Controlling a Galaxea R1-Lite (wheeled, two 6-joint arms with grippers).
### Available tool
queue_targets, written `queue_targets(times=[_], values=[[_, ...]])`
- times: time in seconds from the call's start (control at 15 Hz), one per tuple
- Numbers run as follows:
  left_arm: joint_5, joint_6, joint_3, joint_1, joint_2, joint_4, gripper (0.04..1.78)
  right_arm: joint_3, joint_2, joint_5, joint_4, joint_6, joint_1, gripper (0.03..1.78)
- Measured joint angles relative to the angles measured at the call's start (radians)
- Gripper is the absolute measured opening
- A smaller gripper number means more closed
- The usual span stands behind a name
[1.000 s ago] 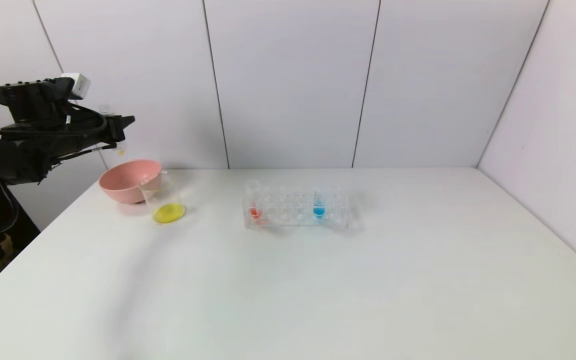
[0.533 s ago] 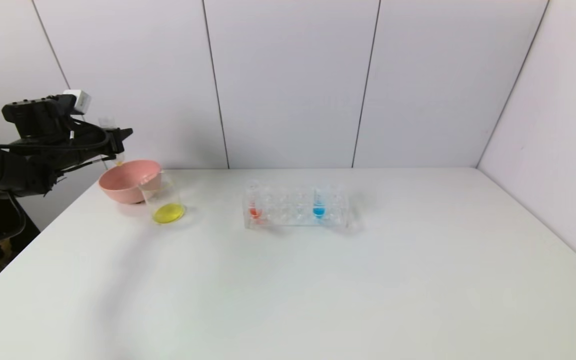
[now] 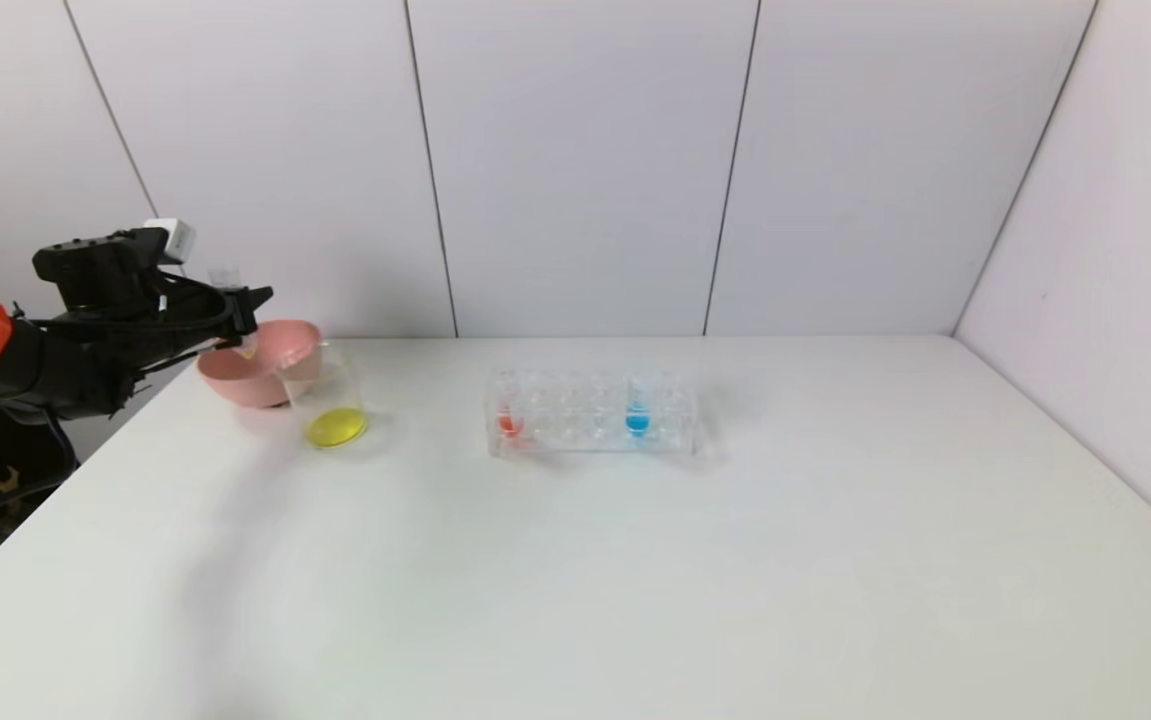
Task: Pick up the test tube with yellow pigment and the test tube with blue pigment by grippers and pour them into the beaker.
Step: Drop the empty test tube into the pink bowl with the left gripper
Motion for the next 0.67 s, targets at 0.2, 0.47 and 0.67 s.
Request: queue_targets(times=[0.2, 0.47, 0.67], values=[[0.001, 0.000, 0.000, 0.000, 0.013, 0.000, 0.83, 0.000, 0.000, 0.000, 0.000, 0.000, 0.000, 1.71], [0.002, 0.002, -0.004, 0.009, 0.017, -0.003, 1.44, 0.000, 0.000, 0.000, 0.000, 0.000, 0.000, 1.71], [0.003, 0.002, 0.000, 0.009, -0.006, -0.014, 1.72, 0.000, 0.000, 0.000, 0.000, 0.000, 0.000, 1.71]])
